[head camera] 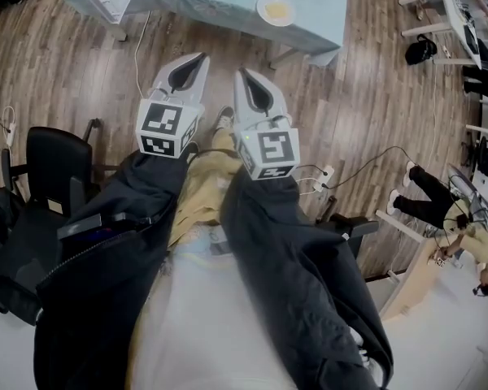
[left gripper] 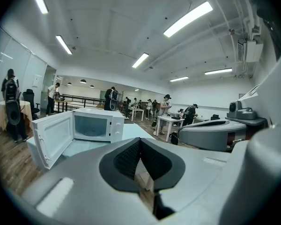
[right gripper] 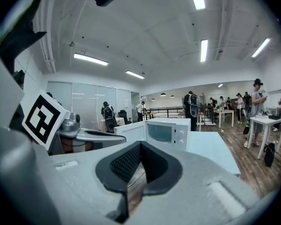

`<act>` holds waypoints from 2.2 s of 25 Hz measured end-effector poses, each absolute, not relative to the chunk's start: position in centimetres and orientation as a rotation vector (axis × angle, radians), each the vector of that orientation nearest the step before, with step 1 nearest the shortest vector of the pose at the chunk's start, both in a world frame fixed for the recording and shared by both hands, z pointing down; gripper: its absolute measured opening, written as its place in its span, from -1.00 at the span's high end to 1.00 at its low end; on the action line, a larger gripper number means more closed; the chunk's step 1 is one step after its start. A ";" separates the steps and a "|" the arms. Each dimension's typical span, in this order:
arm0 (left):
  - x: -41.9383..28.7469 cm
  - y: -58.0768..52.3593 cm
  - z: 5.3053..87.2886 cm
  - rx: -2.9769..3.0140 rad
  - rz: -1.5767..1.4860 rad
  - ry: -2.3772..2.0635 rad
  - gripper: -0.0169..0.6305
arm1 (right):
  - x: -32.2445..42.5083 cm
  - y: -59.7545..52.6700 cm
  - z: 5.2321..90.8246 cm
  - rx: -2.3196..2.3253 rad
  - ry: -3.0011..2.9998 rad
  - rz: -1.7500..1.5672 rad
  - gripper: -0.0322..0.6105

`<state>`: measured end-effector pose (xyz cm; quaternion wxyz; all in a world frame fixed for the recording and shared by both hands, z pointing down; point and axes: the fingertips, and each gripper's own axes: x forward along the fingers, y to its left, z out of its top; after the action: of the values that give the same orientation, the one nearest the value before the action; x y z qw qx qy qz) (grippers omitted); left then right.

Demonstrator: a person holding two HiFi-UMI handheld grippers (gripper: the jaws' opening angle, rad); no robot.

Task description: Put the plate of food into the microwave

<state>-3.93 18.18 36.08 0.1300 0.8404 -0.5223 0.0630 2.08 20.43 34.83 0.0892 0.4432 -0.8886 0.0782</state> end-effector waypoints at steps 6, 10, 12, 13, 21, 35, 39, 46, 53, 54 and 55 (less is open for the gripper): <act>-1.0 12.8 35.2 2.457 0.183 -1.518 0.95 | 5.0 15.3 34.8 1.287 -2.643 0.231 0.91; 1.3 10.9 35.4 2.458 0.209 -1.499 0.95 | 7.1 13.5 35.3 1.281 -2.636 0.257 0.91; 2.4 10.1 35.7 2.460 0.227 -1.488 0.95 | 8.0 12.6 35.8 1.281 -2.633 0.280 0.91; 2.8 9.7 35.8 2.462 0.237 -1.485 0.95 | 8.4 12.3 36.1 1.277 -2.633 0.295 0.91; 5.5 7.7 36.9 2.447 0.287 -1.479 0.95 | 11.2 10.4 38.0 1.243 -2.634 0.361 0.91; 7.9 6.1 39.2 2.437 0.311 -1.407 0.95 | 12.9 9.4 39.9 1.270 -2.621 0.407 0.91; 8.7 4.4 39.3 2.452 0.267 -1.375 0.95 | 14.1 8.3 39.8 1.317 -2.578 0.398 0.91; 7.7 1.3 39.1 2.458 0.225 -1.327 0.95 | 13.8 5.1 39.8 1.362 -2.519 0.391 0.91; 2.9 -1.0 40.0 2.397 0.260 -1.377 0.95 | 9.0 2.5 40.6 1.277 -2.547 0.437 0.91; 2.4 -1.2 40.2 2.389 0.264 -1.378 0.95 | 8.6 2.2 40.8 1.269 -2.546 0.450 0.91; 2.1 -1.3 40.3 2.382 0.268 -1.378 0.95 | 8.3 2.0 41.0 1.262 -2.541 0.463 0.91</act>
<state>2.09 -1.32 40.27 0.1873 0.8462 -0.4896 0.0952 8.30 1.97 40.99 0.1330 0.4351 -0.8761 0.1596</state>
